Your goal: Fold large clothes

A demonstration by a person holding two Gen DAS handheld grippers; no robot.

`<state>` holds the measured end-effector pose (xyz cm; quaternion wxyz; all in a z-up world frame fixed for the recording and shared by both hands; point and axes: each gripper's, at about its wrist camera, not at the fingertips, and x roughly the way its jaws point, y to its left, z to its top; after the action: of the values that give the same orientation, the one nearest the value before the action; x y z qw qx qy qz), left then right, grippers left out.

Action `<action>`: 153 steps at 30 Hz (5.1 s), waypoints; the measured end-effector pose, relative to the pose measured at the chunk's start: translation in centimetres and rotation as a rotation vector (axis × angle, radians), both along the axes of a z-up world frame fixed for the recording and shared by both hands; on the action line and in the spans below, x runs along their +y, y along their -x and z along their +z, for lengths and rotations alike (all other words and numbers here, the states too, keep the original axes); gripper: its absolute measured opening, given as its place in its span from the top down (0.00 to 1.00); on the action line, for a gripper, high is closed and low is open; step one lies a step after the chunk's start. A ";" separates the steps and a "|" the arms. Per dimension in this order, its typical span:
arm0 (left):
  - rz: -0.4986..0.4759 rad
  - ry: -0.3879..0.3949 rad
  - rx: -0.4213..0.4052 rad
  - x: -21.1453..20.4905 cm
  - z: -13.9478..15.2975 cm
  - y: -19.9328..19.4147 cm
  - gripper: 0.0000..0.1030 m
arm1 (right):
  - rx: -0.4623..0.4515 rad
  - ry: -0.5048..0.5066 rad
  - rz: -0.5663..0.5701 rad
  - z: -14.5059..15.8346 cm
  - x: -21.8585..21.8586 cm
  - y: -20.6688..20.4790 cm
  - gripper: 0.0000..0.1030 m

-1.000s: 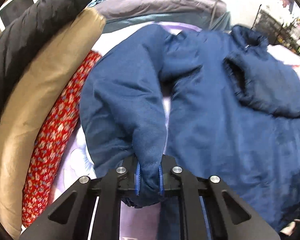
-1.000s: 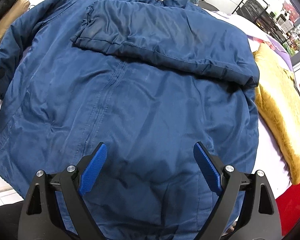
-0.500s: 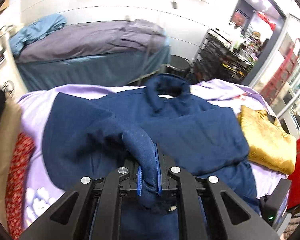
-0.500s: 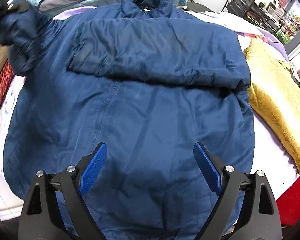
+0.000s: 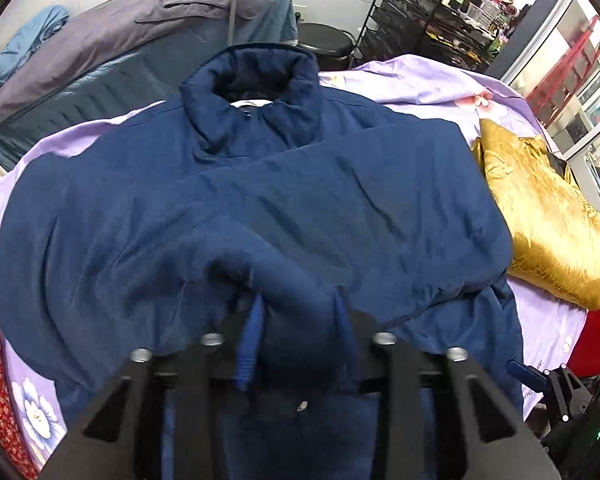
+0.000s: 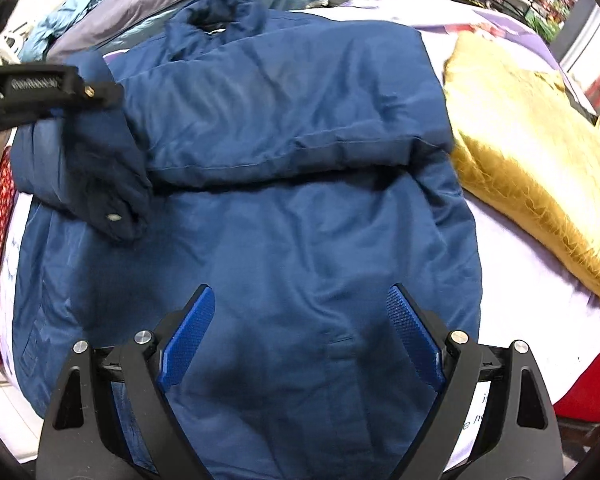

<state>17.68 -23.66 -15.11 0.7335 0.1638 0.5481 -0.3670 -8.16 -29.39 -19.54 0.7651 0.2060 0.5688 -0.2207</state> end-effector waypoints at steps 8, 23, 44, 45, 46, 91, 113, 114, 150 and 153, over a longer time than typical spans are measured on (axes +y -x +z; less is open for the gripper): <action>-0.008 0.008 -0.108 1.5 2.6 1.5 0.20 | -0.032 -0.060 0.001 -0.8 -1.6 -1.2 0.15; 0.273 -0.165 -0.045 16.2 -1.5 1.9 0.19 | -0.127 -0.257 0.146 -1.6 2.3 -9.2 0.15; 0.411 -0.170 0.002 21.4 -2.7 2.0 0.19 | -0.267 -0.335 0.269 3.1 5.6 -15.1 0.91; 0.406 -0.171 0.002 21.2 -2.7 2.0 0.19 | -0.308 -0.344 0.278 4.7 5.5 -15.2 0.92; 0.403 -0.171 0.001 21.1 -2.7 1.9 0.19 | -0.352 -0.344 0.284 6.3 5.3 -15.3 0.92; 0.083 -0.283 -0.043 4.1 -8.1 -10.1 0.14 | -0.022 -0.159 -0.025 -4.6 -9.2 -10.6 0.66; 0.069 -0.300 -0.068 3.8 -8.3 -8.9 0.06 | 0.037 -0.087 -0.020 -5.7 -7.4 -12.9 0.51; 0.070 -0.295 -0.081 4.0 -7.6 -8.5 0.06 | 0.023 -0.068 -0.031 -5.0 -7.3 -12.7 0.44; 0.303 -0.094 0.022 31.1 -2.6 1.7 0.08 | -0.025 -0.082 -0.101 -1.5 -4.3 10.0 0.21; 0.314 -0.048 0.079 31.8 -3.2 1.4 0.08 | -0.026 -0.130 -0.179 -2.3 -7.0 11.4 0.21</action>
<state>16.23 8.16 -18.30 0.7555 0.0791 0.6042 -0.2408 -19.56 -36.43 -21.88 0.7345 0.3081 0.5515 -0.2479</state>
